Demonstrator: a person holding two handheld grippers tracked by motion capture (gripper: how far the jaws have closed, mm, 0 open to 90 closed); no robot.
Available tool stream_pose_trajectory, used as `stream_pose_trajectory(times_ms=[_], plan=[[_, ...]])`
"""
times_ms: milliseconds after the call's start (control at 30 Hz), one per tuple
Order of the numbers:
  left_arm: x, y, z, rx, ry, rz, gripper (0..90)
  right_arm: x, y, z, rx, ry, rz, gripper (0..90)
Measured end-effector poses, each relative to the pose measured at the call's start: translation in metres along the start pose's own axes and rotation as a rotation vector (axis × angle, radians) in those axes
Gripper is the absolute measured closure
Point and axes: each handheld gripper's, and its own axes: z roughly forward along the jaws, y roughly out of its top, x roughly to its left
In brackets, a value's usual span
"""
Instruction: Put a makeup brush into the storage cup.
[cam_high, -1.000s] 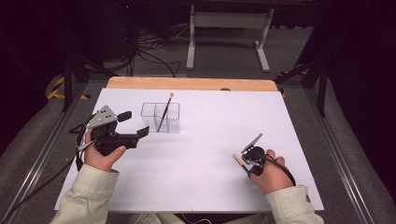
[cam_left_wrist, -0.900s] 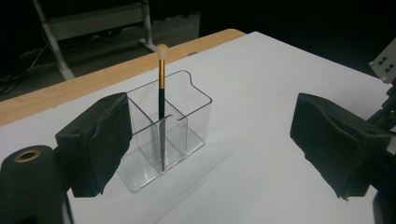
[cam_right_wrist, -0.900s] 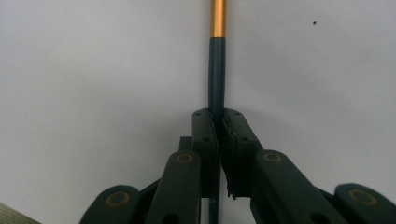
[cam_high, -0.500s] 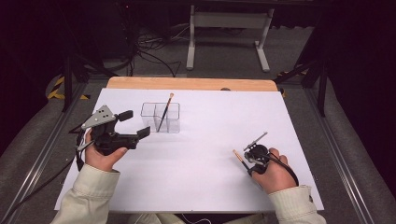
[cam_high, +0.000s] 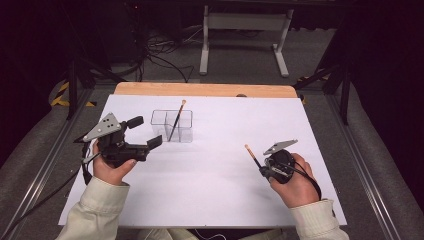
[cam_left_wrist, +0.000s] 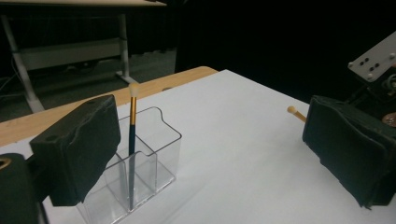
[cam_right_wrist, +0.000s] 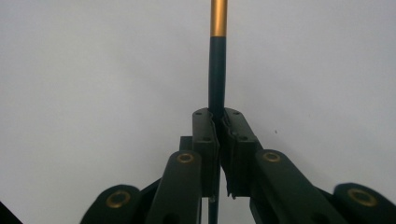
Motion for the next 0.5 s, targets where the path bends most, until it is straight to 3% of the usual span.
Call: stream_pose_trajectory(times_ms=[267, 367, 467, 500], plan=[[-0.0024, -0.0007, -0.0006, -0.041, -0.014, 0.011, 4.4, 0.0070, 0.0029, -0.0059, -0.178, 0.028, -0.056, 85.0], [-0.0029, -0.0007, 0.0005, -0.037, -0.019, 0.016, 4.6, 0.0078, 0.0035, -0.0071, -0.215, 0.045, -0.060, 85.0], [-0.0046, -0.0019, 0.0030, -0.034, -0.033, 0.011, 4.9, 0.0087, 0.0033, -0.0103, -0.317, 0.084, -0.080, 85.0], [-0.0046, -0.0019, 0.0030, -0.034, -0.033, 0.011, 5.2, 0.0087, 0.0033, -0.0103, -0.317, 0.084, -0.080, 85.0]])
